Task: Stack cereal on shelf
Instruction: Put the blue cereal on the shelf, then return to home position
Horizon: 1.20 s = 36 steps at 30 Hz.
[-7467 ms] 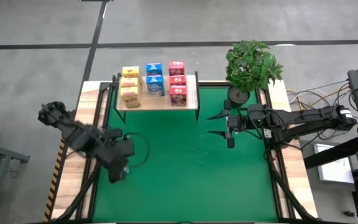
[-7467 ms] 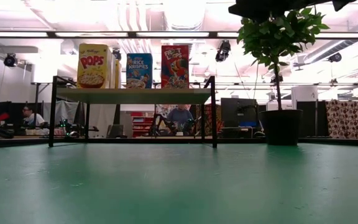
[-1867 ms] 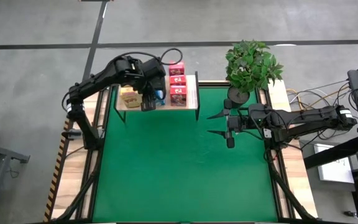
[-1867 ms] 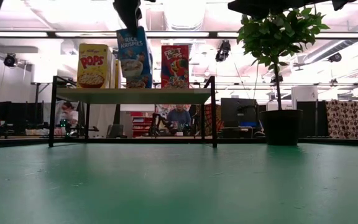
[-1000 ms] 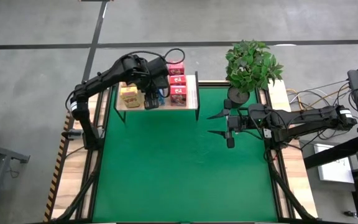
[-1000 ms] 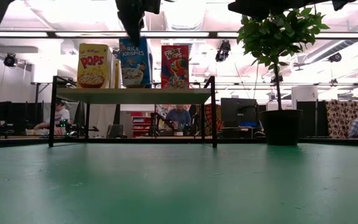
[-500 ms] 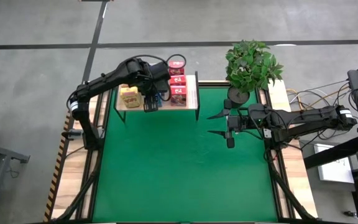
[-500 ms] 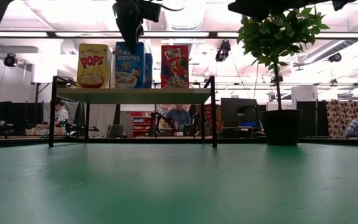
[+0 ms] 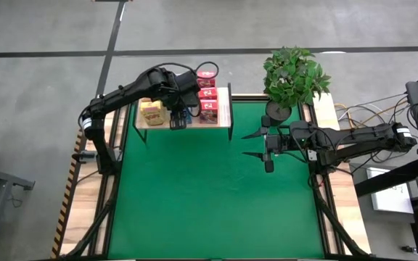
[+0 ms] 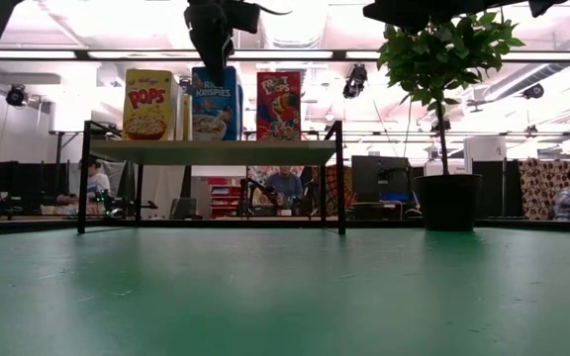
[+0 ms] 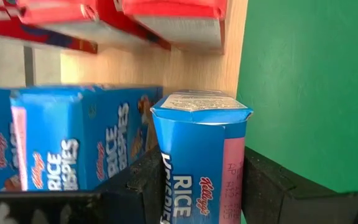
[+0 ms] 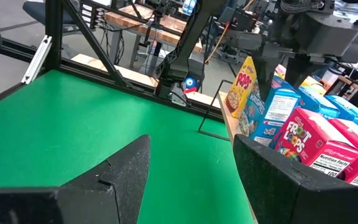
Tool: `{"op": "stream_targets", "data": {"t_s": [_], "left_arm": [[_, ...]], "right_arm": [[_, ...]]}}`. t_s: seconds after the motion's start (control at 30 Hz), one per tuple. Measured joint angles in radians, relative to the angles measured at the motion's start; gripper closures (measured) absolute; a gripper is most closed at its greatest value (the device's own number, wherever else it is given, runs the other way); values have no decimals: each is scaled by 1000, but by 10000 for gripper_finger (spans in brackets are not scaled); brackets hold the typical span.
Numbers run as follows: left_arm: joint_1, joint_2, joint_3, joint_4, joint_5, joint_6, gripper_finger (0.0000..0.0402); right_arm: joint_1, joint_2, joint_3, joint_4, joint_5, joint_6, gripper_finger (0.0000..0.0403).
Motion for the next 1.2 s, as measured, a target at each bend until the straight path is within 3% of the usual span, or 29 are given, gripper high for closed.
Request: {"op": "stream_targets", "data": {"t_s": [0.73, 1.2], "left_arm": [[0, 0, 2, 9, -10, 1, 208], [-3, -7, 102, -34, -9, -6, 207]], "right_arm": [[0, 0, 0, -5, 0, 0, 181], [0, 0, 0, -9, 0, 0, 181]]}}
